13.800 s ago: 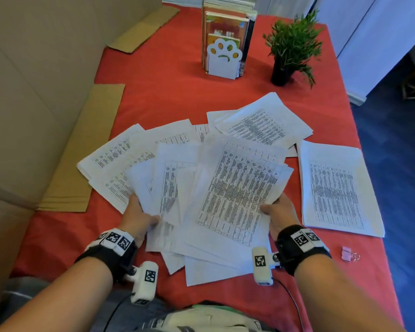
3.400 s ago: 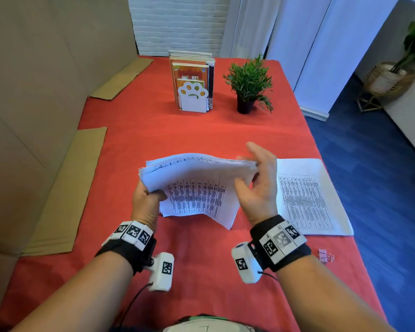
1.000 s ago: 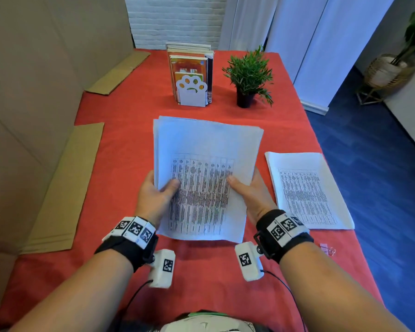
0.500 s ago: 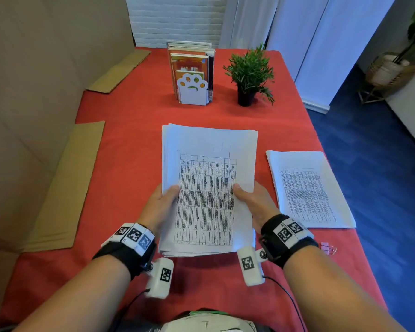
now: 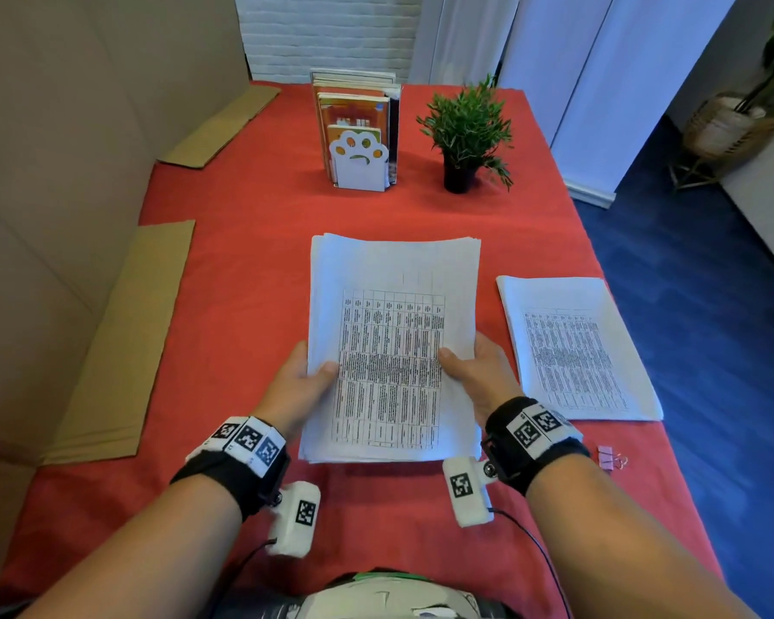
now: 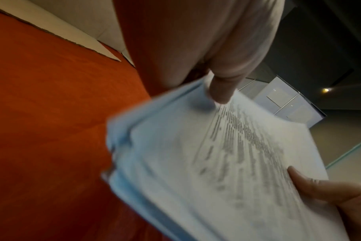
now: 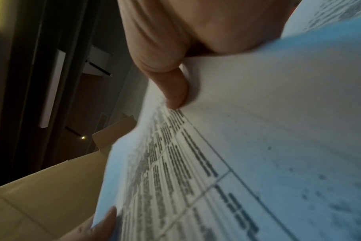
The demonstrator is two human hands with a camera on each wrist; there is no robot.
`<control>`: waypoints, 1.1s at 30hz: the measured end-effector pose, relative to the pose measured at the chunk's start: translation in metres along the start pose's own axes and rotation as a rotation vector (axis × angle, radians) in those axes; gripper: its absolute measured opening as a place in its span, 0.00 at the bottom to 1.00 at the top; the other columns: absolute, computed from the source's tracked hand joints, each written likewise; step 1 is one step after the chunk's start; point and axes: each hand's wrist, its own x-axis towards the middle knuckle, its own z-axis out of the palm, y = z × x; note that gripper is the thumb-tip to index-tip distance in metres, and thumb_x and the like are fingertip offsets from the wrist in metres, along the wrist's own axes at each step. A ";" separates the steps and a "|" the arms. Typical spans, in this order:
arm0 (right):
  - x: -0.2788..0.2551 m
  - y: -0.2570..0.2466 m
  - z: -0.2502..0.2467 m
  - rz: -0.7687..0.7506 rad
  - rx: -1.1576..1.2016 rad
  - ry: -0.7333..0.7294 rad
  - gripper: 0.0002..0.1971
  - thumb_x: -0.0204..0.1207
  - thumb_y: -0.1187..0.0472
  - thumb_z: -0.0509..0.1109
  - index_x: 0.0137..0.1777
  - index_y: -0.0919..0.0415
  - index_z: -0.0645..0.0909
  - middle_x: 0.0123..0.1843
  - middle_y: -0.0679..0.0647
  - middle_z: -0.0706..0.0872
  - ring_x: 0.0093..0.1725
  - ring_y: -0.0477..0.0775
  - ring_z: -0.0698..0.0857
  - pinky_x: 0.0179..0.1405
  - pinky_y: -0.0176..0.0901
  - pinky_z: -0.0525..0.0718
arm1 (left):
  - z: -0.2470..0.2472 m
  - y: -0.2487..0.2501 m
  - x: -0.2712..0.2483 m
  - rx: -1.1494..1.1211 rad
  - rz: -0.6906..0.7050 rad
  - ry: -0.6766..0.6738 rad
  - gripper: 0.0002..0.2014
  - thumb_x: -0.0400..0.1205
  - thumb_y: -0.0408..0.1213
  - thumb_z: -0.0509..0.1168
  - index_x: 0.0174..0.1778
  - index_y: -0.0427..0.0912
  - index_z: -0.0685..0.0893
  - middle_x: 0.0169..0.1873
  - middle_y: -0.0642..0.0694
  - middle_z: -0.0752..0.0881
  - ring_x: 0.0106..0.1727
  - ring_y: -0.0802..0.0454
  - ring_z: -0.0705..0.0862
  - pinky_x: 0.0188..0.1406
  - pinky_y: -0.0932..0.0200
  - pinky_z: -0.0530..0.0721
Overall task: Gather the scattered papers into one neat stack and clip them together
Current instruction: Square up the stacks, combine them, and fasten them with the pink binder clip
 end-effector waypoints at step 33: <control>0.030 -0.002 -0.145 0.027 -0.762 0.449 0.19 0.78 0.65 0.64 0.69 0.62 0.78 0.63 0.60 0.86 0.63 0.61 0.83 0.58 0.38 0.74 | 0.088 -0.044 0.019 0.172 -0.111 0.075 0.07 0.77 0.30 0.69 0.49 0.41 0.83 0.43 0.39 0.87 0.48 0.39 0.87 0.56 0.44 0.85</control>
